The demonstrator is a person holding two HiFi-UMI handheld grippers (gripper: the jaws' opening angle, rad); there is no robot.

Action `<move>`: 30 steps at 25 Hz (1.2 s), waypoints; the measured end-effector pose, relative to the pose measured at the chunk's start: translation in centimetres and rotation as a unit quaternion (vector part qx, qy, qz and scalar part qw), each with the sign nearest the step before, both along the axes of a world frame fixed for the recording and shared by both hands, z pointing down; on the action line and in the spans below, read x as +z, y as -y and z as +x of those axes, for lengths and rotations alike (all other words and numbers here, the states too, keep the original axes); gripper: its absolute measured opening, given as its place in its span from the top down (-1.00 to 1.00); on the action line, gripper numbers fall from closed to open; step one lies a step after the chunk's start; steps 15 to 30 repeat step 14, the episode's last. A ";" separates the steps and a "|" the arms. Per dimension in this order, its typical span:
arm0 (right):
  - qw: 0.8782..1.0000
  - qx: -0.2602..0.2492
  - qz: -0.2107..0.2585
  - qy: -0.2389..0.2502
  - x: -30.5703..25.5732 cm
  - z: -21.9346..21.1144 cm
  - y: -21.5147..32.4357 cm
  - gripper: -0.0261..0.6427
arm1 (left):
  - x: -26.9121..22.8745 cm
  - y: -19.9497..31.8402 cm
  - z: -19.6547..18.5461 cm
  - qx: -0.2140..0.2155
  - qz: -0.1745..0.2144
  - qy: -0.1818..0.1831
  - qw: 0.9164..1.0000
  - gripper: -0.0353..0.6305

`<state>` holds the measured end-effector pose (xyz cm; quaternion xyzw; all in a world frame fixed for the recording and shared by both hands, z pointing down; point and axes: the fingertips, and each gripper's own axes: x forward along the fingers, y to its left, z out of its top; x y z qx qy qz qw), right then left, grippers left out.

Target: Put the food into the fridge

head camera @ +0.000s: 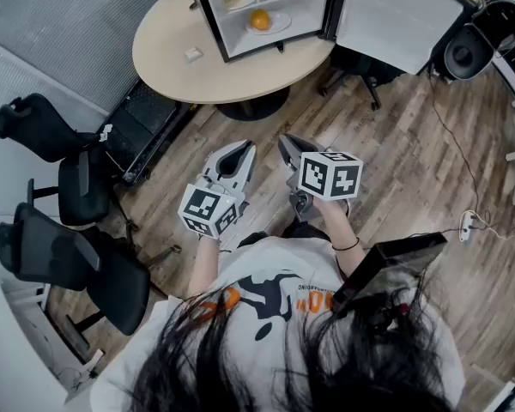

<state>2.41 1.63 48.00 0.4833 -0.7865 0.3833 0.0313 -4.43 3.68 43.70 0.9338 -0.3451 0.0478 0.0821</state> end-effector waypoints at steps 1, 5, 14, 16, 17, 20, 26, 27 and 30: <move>1.000 0.000 0.001 -0.002 0.0 0.0 0.0 0.85 | 0.0 0.0 0.0 0.000 0.001 -0.001 1.000 0.85; 1.000 -0.003 0.002 -0.005 0.0 0.0 0.2 0.85 | 0.1 0.3 0.2 0.001 0.000 -0.002 1.000 0.85; 1.000 -0.011 0.001 -0.010 0.3 0.8 1.1 0.85 | 0.5 1.4 1.1 -0.005 -0.005 -0.001 1.000 0.85; 1.000 -0.011 0.001 -0.010 0.3 0.8 1.1 0.85 | 0.5 1.4 1.1 -0.005 -0.005 -0.001 1.000 0.85; 1.000 -0.011 0.001 -0.010 0.3 0.8 1.1 0.85 | 0.5 1.4 1.1 -0.005 -0.005 -0.001 1.000 0.85; 1.000 -0.011 0.001 -0.010 0.3 0.8 1.1 0.85 | 0.5 1.4 1.1 -0.005 -0.005 -0.001 1.000 0.85; 1.000 -0.011 0.001 -0.010 0.3 0.8 1.1 0.85 | 0.5 1.4 1.1 -0.005 -0.005 -0.001 1.000 0.85; 1.000 -0.011 0.001 -0.010 0.3 0.8 1.1 0.85 | 0.5 1.4 1.1 -0.005 -0.005 -0.001 1.000 0.85; 1.000 -0.011 0.001 -0.010 0.3 0.8 1.1 0.85 | 0.5 1.4 1.1 -0.005 -0.005 -0.001 1.000 0.85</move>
